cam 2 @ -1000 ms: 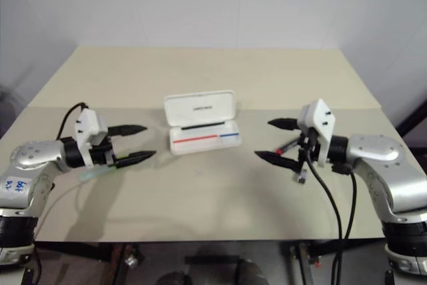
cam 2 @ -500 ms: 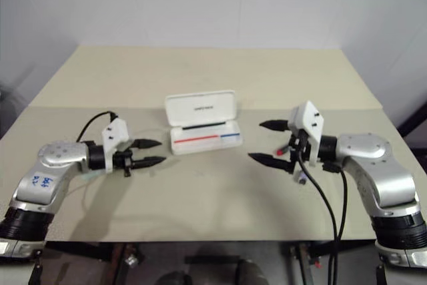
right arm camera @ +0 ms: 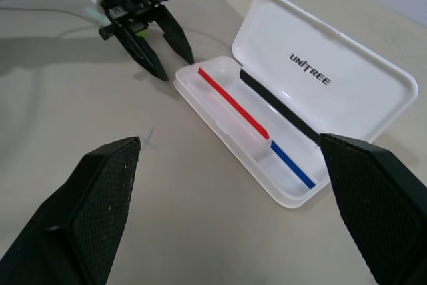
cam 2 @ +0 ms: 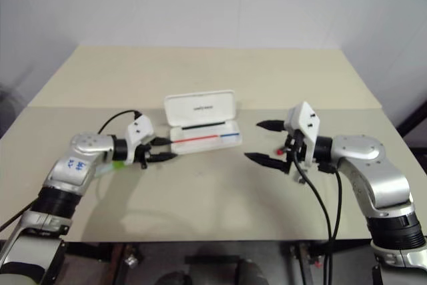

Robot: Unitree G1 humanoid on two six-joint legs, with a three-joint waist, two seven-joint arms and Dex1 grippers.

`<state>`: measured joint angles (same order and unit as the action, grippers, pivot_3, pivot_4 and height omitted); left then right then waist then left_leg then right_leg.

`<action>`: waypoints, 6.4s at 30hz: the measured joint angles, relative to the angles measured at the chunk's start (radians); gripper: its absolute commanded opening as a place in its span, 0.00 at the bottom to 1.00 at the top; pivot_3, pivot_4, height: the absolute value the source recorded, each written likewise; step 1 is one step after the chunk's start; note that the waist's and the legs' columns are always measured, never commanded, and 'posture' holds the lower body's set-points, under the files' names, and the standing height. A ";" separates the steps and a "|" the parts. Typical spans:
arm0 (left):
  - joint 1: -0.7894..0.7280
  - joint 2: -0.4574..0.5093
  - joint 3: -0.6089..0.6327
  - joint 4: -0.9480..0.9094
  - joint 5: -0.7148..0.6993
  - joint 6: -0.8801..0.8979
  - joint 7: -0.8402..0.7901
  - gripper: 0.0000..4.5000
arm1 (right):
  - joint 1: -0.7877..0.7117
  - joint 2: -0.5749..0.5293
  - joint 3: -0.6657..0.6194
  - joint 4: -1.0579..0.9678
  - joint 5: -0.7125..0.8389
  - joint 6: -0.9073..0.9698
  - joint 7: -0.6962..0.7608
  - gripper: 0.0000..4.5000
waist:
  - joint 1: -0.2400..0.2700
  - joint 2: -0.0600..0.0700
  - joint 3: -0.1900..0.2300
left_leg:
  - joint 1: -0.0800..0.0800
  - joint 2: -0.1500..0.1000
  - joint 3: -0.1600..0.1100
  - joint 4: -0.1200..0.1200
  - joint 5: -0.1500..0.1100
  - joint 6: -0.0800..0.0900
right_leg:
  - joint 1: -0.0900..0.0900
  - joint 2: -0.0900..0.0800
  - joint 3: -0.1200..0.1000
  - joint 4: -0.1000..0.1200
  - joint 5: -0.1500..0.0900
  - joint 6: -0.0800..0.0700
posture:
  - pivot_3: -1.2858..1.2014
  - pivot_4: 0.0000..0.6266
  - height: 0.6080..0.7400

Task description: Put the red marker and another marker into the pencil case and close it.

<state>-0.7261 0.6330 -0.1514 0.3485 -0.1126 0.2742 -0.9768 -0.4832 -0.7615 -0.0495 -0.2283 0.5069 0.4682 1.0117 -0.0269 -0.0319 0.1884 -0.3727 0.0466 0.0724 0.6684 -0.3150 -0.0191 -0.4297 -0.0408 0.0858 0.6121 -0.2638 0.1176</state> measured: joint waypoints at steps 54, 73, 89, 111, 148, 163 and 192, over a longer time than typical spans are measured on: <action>0.008 -0.068 -0.085 -0.113 0.176 -0.092 -0.130 0.00 | 0.066 -0.033 -0.045 -0.018 0.042 0.014 -0.032 1.00 | -0.001 0.000 0.000 | -0.004 0.000 -0.001 0.010 -0.002 0.003 | 0.000 0.000 0.001 0.004 0.001 0.002 | 0.52 0.24 1.00; 0.195 -0.035 -0.105 -0.426 0.142 0.047 -0.128 0.00 | 0.157 -0.070 -0.117 -0.062 0.050 0.036 -0.037 1.00 | -0.002 0.000 0.000 | -0.003 0.000 -0.002 0.011 -0.002 0.003 | 0.001 0.000 0.002 0.003 0.001 0.002 | 0.52 0.24 1.00; 0.276 0.035 -0.100 -0.435 0.082 -0.079 -0.172 0.00 | 0.178 -0.070 -0.125 -0.085 0.055 0.056 -0.053 1.00 | -0.002 0.000 0.000 | -0.002 0.000 -0.001 0.011 -0.002 0.003 | 0.001 0.000 0.002 0.002 0.001 0.002 | 0.52 0.24 1.00; 0.242 -0.009 -0.124 -0.480 0.062 0.053 -0.121 0.62 | 0.158 -0.067 -0.117 -0.087 0.055 0.057 -0.058 1.00 | -0.003 0.000 0.000 | -0.002 0.000 -0.002 0.011 -0.002 0.003 | 0.001 0.000 0.002 0.002 0.001 0.002 | 0.52 0.24 1.00; 0.131 0.208 0.288 -0.422 -0.389 0.109 -0.277 1.00 | -0.530 0.421 -0.490 0.367 0.264 1.141 -1.609 1.00 | -0.035 0.001 0.000 | -0.033 0.001 0.001 0.006 0.003 -0.006 | -0.035 -0.002 0.000 0.010 0.000 -0.001 | 0.52 0.24 1.00; 0.211 0.204 0.285 -0.490 -0.392 0.092 -0.258 1.00 | -0.634 0.608 -0.610 0.354 0.231 1.142 -1.988 1.00 | -0.066 0.001 0.000 | -0.033 0.001 -0.004 0.009 0.003 -0.002 | -0.034 -0.002 -0.001 0.014 0.000 0.000 | 0.52 0.24 1.00; 0.287 0.232 0.325 -0.627 -0.441 0.164 -0.201 1.00 | -0.597 0.845 -0.605 0.387 -0.259 0.994 -1.727 0.72 | -0.096 -0.001 -0.002 | -0.031 0.001 -0.007 0.010 0.003 -0.003 | -0.033 -0.002 0.000 0.015 0.001 0.001 | 0.52 0.24 1.00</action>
<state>-0.4393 0.8653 0.1736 -0.2782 -0.5534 0.4386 -1.1780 -1.0799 0.0833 -0.6549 0.1585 0.2481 1.4620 -0.7157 -0.1230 -0.0326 0.1869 -0.4036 0.0471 0.0653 0.6782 -0.3116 -0.0218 -0.4625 -0.0426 0.0857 0.6275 -0.2633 0.1182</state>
